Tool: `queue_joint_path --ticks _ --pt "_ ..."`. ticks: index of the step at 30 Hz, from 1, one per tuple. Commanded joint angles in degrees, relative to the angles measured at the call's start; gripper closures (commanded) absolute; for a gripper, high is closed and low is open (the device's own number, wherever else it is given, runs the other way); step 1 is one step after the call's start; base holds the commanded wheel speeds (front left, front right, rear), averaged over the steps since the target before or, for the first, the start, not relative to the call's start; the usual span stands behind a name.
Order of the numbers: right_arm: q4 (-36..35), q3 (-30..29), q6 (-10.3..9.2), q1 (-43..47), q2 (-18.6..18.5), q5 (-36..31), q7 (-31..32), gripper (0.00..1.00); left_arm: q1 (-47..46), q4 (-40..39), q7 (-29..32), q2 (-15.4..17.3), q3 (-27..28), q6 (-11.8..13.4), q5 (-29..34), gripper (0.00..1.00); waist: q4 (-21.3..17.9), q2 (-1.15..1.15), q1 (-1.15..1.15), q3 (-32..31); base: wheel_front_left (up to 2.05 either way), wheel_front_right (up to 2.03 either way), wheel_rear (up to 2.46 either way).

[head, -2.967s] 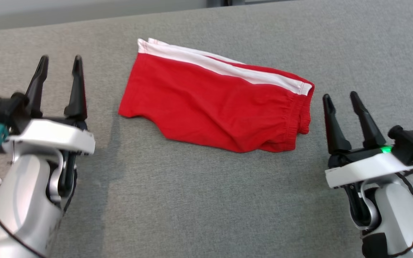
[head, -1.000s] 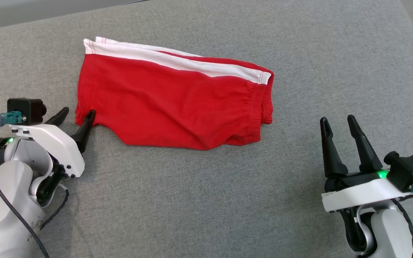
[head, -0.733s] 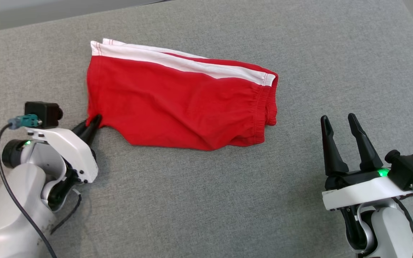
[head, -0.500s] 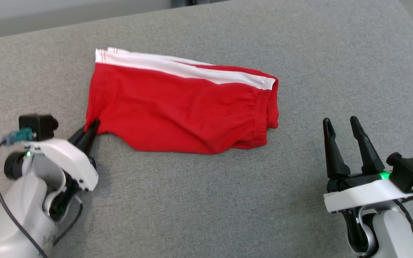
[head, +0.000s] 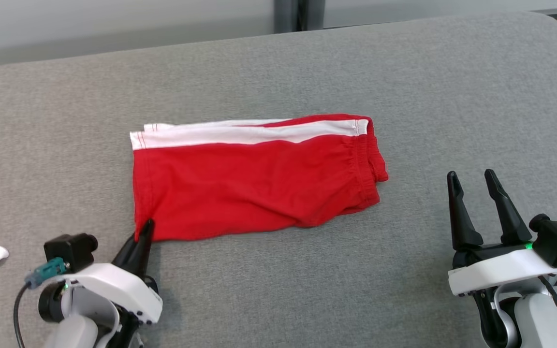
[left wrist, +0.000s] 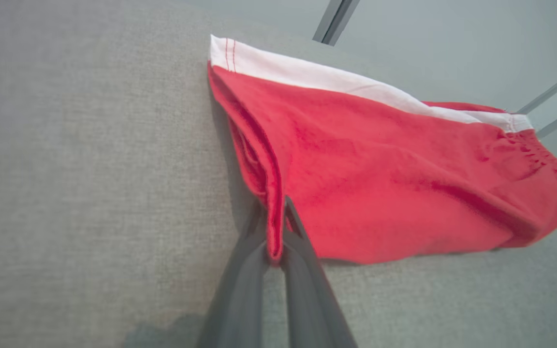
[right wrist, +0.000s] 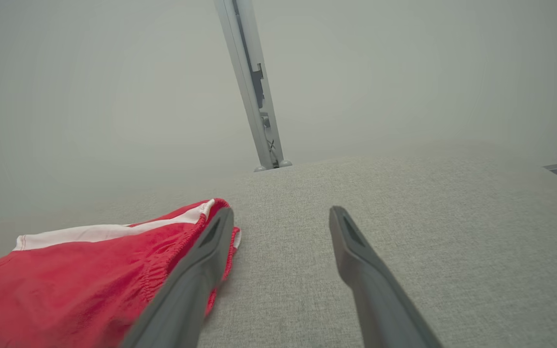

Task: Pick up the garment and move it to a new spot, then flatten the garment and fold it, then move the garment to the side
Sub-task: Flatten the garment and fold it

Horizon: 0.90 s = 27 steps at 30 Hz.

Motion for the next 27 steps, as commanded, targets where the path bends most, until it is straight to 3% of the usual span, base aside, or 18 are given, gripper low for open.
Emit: queue_joint_path --ticks 1,4,5,6,7,16,27 --pt "-0.52 -0.21 0.00 0.41 -0.32 -0.75 0.78 0.00 1.84 -2.33 0.63 0.09 0.16 1.51 0.00 1.00 0.83 0.00 0.00 -0.52 0.00 0.00 0.00" --pt "-1.16 -0.67 0.00 0.83 -0.31 -1.02 1.50 0.00 3.33 -4.60 1.20 -0.09 0.01 2.83 -0.17 1.00 1.48 0.00 0.00 -0.79 0.00 0.00 0.00" --pt "-1.32 -0.78 0.00 0.82 -0.32 -1.03 1.81 0.00 3.66 -4.99 1.26 -0.08 0.06 3.33 -0.08 0.72 1.63 0.00 0.00 -0.92 0.00 0.00 0.00" --pt "-1.32 -0.78 0.00 0.82 -0.32 -1.03 1.81 0.00 3.66 -4.99 1.26 -0.08 0.06 3.33 -0.08 0.72 1.63 0.00 0.00 -0.92 0.00 0.00 0.00" --pt "-1.44 -0.72 0.00 0.71 -0.31 -0.90 1.98 0.00 3.72 -5.51 0.66 0.12 -0.15 3.45 0.65 0.00 1.68 0.00 0.00 -1.07 0.00 0.00 0.00" --pt "-3.64 -1.85 0.00 -0.51 -0.33 -4.55 3.27 0.00 2.98 -11.42 -10.30 0.88 3.91 7.46 6.52 0.00 2.10 0.00 0.00 -3.17 0.00 0.00 0.00" --pt "-5.80 -3.41 0.00 1.32 -0.38 -8.18 6.78 0.00 5.23 -18.12 -12.16 3.88 7.07 11.27 17.28 0.00 3.84 0.00 0.00 -5.92 0.00 0.00 0.00"
